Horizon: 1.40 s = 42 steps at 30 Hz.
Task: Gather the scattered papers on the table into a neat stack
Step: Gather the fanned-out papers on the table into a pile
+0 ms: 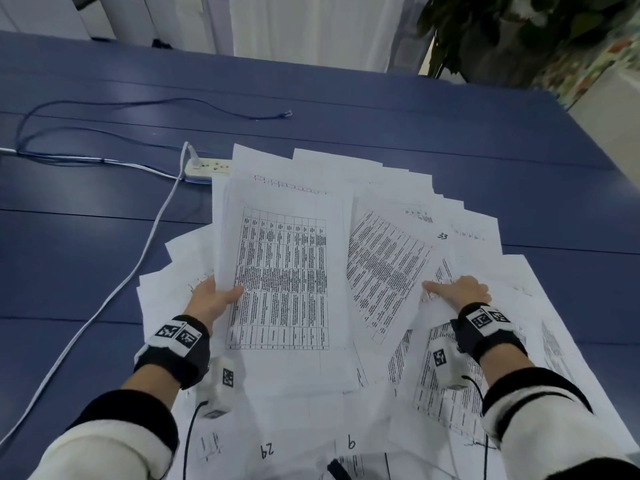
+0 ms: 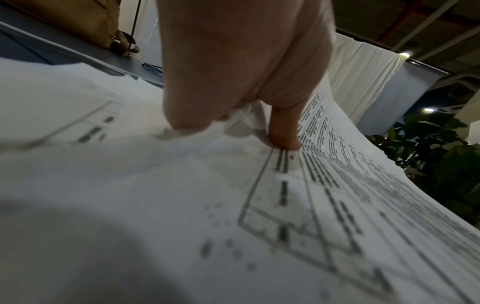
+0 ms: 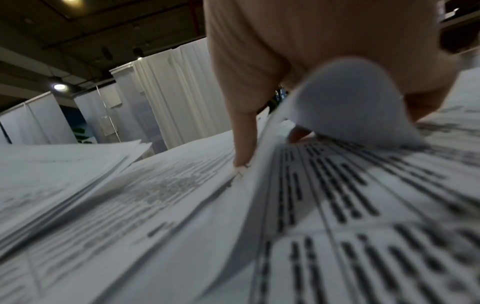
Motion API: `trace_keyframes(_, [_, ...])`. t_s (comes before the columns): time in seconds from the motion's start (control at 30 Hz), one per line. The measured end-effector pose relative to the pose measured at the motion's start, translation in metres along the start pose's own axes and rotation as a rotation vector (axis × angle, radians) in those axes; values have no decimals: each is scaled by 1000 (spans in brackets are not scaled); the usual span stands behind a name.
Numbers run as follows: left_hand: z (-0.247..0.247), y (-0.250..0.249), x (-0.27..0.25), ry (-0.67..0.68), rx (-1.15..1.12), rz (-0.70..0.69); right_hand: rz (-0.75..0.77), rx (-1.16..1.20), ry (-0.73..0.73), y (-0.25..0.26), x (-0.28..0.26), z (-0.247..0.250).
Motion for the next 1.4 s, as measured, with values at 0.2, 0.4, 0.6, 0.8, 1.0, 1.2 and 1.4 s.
trace_keyframes(0.2, [-1, 3, 15, 26, -30, 28, 162, 473, 10, 29, -4, 9])
trace_keyframes(0.4, [6, 10, 17, 8, -114, 49, 150, 265, 280, 25, -48, -25])
trace_keyframes(0.6, [-4, 9, 13, 51, -144, 49, 166, 439, 276, 46, -70, -62])
trace_keyframes(0.8, [3, 44, 43, 87, -155, 69, 161, 494, 238, 77, -82, -95])
trace_keyframes(1.0, [3, 22, 15, 100, -138, 82, 175, 550, 277, 76, -92, -88])
trace_keyframes(1.2, [15, 27, 17, 107, -108, 97, 191, 399, 320, 38, -82, -29])
trace_keyframes(1.4, [-16, 17, -28, 153, 24, 78, 87, 302, 440, -24, -103, -21])
Point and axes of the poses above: each hand's wrist, its own x-axis towards the middle knuckle, its own z-axis out of the back of the hand, y = z × x, the point moved 6 cm from there along x, towards the middle knuckle, and after that the axes turned 6 degrees about x, right-handed, at the moved point
